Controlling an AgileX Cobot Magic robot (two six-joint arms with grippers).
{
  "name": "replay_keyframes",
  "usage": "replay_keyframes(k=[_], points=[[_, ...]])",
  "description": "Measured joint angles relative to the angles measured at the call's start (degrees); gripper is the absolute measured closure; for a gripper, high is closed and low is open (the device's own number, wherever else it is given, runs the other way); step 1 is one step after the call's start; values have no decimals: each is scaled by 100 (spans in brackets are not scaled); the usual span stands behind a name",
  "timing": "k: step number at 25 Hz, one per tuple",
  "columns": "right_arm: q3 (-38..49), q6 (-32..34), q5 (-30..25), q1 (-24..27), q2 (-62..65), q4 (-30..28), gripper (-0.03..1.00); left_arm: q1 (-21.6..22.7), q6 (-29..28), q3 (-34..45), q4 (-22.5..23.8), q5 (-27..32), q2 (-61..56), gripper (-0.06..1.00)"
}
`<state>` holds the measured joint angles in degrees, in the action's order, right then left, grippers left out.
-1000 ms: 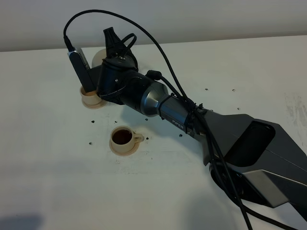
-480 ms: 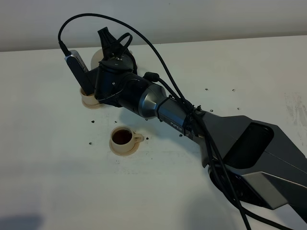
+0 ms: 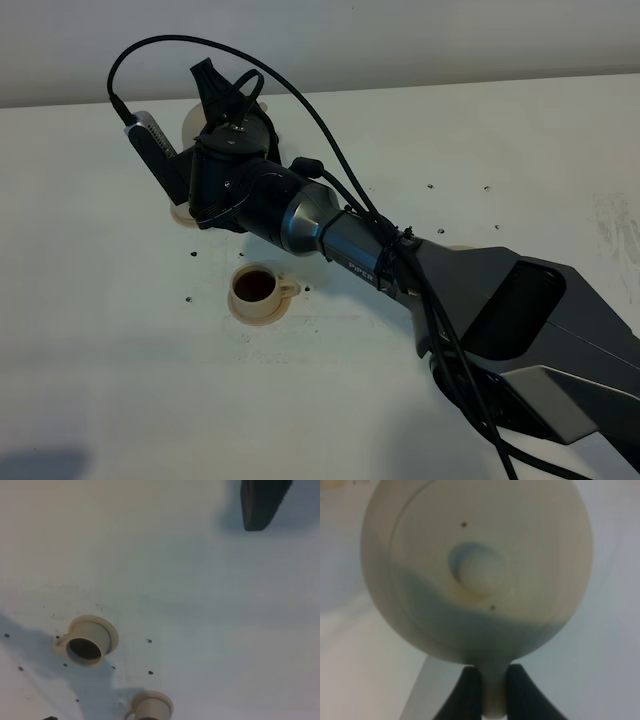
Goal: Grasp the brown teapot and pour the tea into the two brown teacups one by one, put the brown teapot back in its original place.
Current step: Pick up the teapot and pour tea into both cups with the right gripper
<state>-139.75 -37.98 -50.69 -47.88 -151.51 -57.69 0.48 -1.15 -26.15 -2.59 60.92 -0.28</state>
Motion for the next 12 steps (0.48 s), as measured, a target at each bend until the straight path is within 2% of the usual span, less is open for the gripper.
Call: replay_keyframes(k=[12], points=[[0, -134, -34, -6, -39, -83, 86, 0, 0, 0, 0, 0, 0, 40]])
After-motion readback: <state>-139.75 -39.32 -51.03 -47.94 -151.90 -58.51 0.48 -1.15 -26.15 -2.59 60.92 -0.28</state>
